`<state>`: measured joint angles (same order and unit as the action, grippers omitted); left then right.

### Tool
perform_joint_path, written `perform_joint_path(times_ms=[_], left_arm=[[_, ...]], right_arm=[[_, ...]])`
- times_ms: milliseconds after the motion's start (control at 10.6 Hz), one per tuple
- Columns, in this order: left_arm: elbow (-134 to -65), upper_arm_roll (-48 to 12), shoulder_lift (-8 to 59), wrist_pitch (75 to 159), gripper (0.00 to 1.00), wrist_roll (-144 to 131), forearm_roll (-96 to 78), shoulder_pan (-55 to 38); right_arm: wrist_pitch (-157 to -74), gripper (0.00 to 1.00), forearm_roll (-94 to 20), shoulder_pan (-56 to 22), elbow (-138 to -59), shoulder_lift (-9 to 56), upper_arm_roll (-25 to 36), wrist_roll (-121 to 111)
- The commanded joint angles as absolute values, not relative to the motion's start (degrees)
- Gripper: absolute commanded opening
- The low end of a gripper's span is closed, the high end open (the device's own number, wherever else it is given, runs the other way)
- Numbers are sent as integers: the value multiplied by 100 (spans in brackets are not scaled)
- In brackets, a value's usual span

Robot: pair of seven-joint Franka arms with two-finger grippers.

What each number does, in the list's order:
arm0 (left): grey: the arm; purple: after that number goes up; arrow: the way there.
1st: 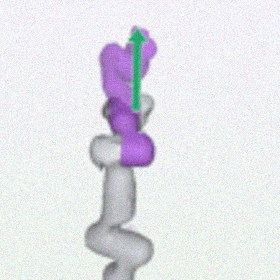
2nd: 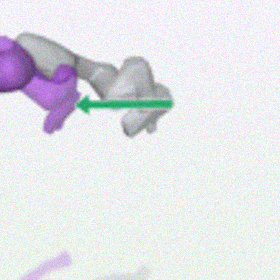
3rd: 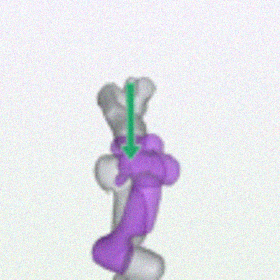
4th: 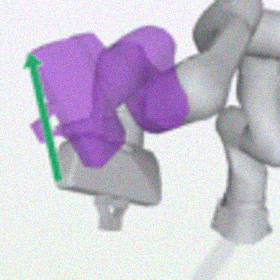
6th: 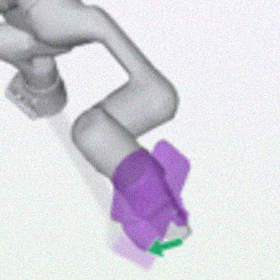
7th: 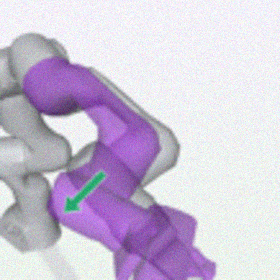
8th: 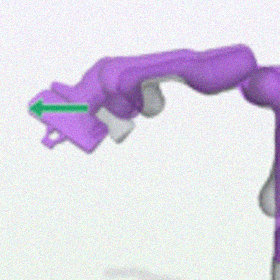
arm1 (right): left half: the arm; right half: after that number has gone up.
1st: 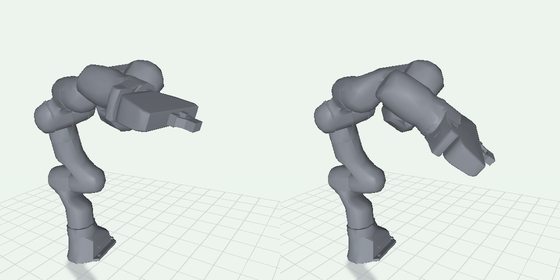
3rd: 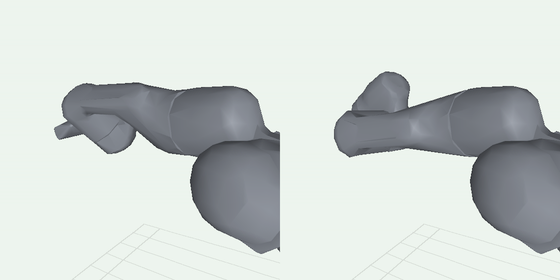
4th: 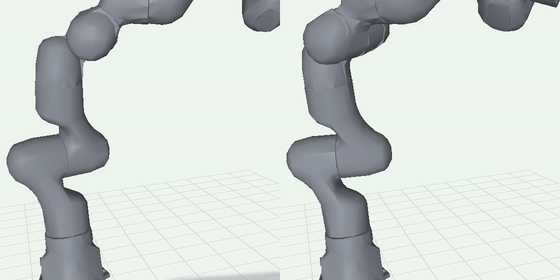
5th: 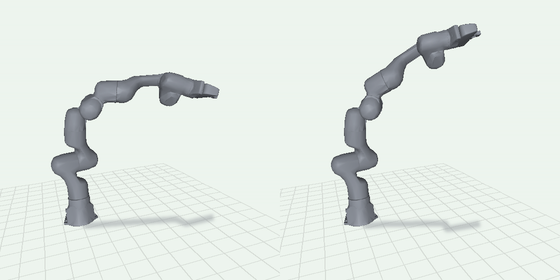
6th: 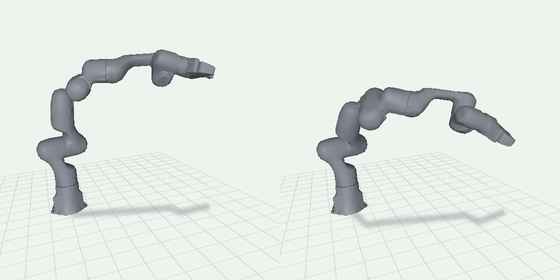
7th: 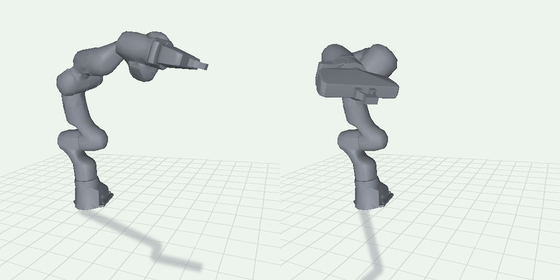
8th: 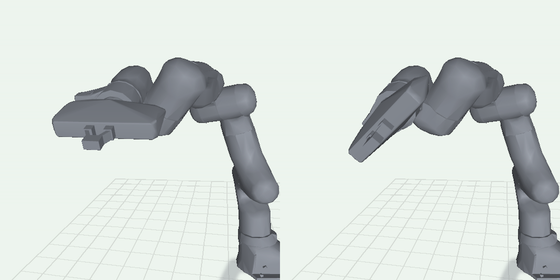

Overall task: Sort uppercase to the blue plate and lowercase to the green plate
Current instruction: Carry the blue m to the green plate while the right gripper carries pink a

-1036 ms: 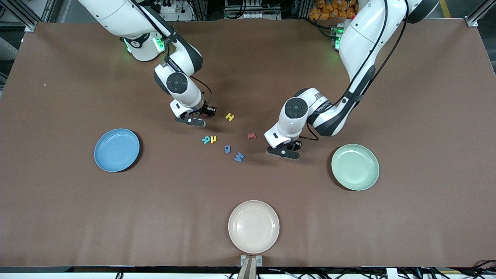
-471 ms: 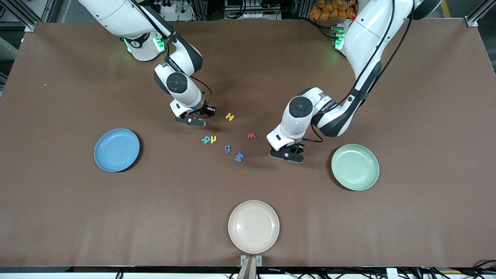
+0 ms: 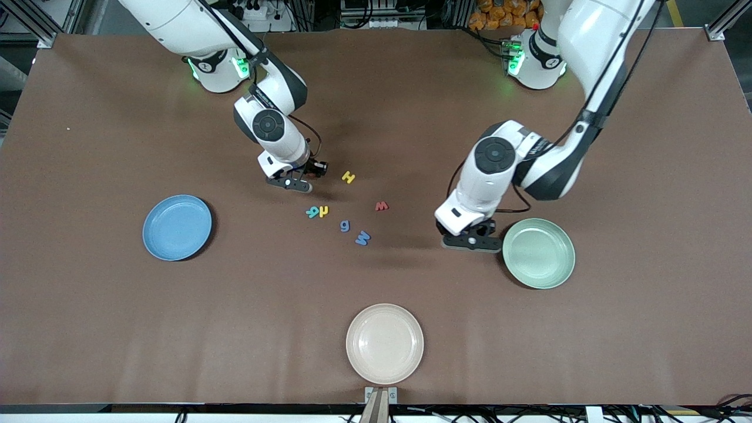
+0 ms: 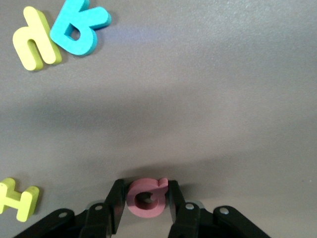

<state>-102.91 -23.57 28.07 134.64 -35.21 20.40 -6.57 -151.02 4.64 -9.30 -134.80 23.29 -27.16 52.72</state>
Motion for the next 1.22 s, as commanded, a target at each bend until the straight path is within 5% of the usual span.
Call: perform_joint_path(times_ms=[0,1130], left_arm=[[-10406,-3029,2663,13237,0,-3051,1916,382],[-10328,-3130,3189,13184,0,-2101,1995,1758]], right_arm=[[-15144,39,545,-870,-13570,2426,-2777,5177],[-14802,29,545,-660,-13369,2373,-2786,4695]])
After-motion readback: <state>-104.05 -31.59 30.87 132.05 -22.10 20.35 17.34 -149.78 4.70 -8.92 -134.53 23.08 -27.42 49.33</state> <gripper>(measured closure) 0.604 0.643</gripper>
